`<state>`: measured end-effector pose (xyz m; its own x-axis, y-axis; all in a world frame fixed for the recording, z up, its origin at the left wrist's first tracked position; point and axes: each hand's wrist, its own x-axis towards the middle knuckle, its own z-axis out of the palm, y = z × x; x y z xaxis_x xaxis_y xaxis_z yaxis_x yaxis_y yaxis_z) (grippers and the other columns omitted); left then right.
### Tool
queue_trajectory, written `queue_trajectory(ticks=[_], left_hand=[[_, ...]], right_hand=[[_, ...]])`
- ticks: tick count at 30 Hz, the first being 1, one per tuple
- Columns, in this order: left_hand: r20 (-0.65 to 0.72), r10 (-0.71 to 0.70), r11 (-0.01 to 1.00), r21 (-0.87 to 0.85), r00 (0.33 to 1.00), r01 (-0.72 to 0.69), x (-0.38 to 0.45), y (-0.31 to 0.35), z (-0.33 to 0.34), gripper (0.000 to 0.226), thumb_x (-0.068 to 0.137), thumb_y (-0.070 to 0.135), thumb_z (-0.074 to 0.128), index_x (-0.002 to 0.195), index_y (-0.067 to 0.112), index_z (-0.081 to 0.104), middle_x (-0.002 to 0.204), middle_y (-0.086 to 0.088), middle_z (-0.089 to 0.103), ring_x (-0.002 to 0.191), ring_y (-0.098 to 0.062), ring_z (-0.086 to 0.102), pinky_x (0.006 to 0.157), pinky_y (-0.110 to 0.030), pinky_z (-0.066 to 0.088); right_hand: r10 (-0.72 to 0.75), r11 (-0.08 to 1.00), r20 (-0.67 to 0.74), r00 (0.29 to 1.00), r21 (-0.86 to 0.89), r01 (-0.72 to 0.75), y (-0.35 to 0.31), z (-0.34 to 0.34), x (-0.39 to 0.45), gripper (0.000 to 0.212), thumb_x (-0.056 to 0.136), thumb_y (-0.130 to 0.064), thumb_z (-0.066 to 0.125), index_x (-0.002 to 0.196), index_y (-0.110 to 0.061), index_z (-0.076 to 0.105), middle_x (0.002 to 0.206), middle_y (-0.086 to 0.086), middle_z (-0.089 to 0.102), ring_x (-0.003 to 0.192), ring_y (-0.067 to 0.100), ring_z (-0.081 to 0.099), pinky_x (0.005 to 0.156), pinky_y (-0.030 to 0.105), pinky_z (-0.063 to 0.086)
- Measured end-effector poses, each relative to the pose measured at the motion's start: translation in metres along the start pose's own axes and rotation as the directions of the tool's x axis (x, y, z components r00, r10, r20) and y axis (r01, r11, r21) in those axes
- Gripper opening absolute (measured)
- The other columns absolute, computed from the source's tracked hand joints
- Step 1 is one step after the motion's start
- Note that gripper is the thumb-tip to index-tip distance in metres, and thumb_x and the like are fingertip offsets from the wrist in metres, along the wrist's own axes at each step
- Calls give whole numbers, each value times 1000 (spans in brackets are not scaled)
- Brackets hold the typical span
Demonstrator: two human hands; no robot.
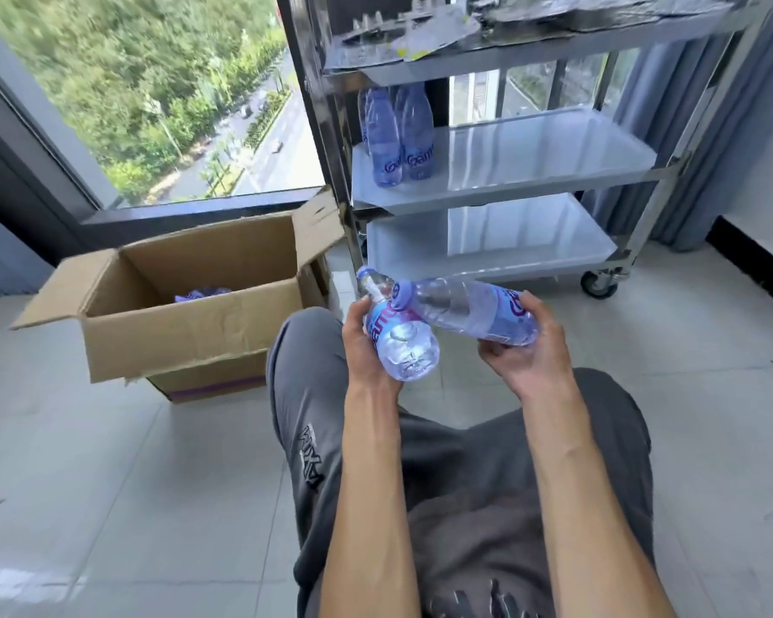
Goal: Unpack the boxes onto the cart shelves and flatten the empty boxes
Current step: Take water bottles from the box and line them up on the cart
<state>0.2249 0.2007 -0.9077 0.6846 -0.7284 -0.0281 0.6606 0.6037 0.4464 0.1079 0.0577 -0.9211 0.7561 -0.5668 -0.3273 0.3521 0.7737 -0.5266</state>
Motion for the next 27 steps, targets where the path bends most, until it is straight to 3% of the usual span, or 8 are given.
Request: queue_trajectory(ticks=[4, 8, 11, 13, 15, 18, 24, 27], left_hand=[[-62, 75, 995, 77, 995, -70, 7, 1, 7, 53, 99, 26, 34, 150, 12, 36, 125, -14, 57, 88, -22, 62, 77, -31, 53], [-140, 35, 991, 136, 989, -16, 6, -5, -2, 46, 97, 36, 43, 135, 11, 47, 97, -10, 65, 78, -19, 64, 74, -31, 55], [-164, -15, 989, 144, 986, 39, 7, -3, -6, 55, 90, 46, 55, 129, 9, 47, 105, -13, 56, 88, -23, 60, 95, -41, 49], [-145, -47, 983, 169, 988, 71, 7, 1, -11, 70, 71, 50, 74, 121, 7, 49, 98, -11, 54, 80, -20, 60, 84, -36, 54], [-122, -11, 976, 215, 993, 37, 8, 2, -19, 66, 63, 47, 82, 109, 7, 57, 89, -8, 59, 72, -17, 61, 68, -30, 56], [-129, 20, 960, 279, 991, 17, 7, 4, -26, 38, 85, 43, 69, 102, 10, 66, 85, -8, 63, 71, -17, 61, 66, -31, 54], [-193, -107, 877, 443, 975, 184, -3, -13, -30, 51, 102, 42, 44, 126, -1, 56, 114, -23, 59, 95, -34, 61, 95, -49, 47], [-184, -93, 895, 416, 979, 163, -4, -15, -25, 53, 98, 41, 47, 131, 0, 50, 116, -22, 58, 97, -33, 60, 94, -47, 49]], right_hand=[[23, 1000, 43, 999, 12, -24, 8, 5, 9, 24, 87, -30, 64, 102, -12, 68, 103, 9, 68, 92, 24, 64, 86, 34, 50], [127, 986, 165, 978, -130, -107, 12, -3, 17, 26, 87, -29, 62, 98, -11, 77, 104, 13, 71, 89, 28, 66, 81, 36, 54], [294, 900, 273, 916, -402, -168, 17, -13, 17, 45, 80, -23, 67, 120, -2, 67, 114, 19, 68, 91, 30, 66, 79, 36, 54], [358, 872, 300, 884, -446, -201, 25, -16, 16, 57, 72, -22, 68, 124, 0, 63, 116, 21, 65, 93, 30, 67, 81, 39, 56], [334, 888, 304, 892, -418, -190, 31, -19, 17, 59, 69, -16, 66, 125, 2, 59, 112, 21, 65, 91, 30, 66, 82, 41, 56], [232, 916, 283, 931, -387, -111, 29, -18, 17, 51, 73, -14, 56, 122, 3, 56, 104, 21, 62, 85, 28, 64, 77, 38, 55], [-5, 934, 269, 963, -343, 101, 26, 0, 20, 51, 95, -48, 53, 117, -5, 68, 116, 22, 67, 100, 32, 67, 82, 40, 55], [-56, 929, 204, 977, -347, 126, 23, 1, 21, 46, 95, -49, 51, 110, -11, 73, 112, 17, 70, 100, 31, 69, 83, 41, 55]])
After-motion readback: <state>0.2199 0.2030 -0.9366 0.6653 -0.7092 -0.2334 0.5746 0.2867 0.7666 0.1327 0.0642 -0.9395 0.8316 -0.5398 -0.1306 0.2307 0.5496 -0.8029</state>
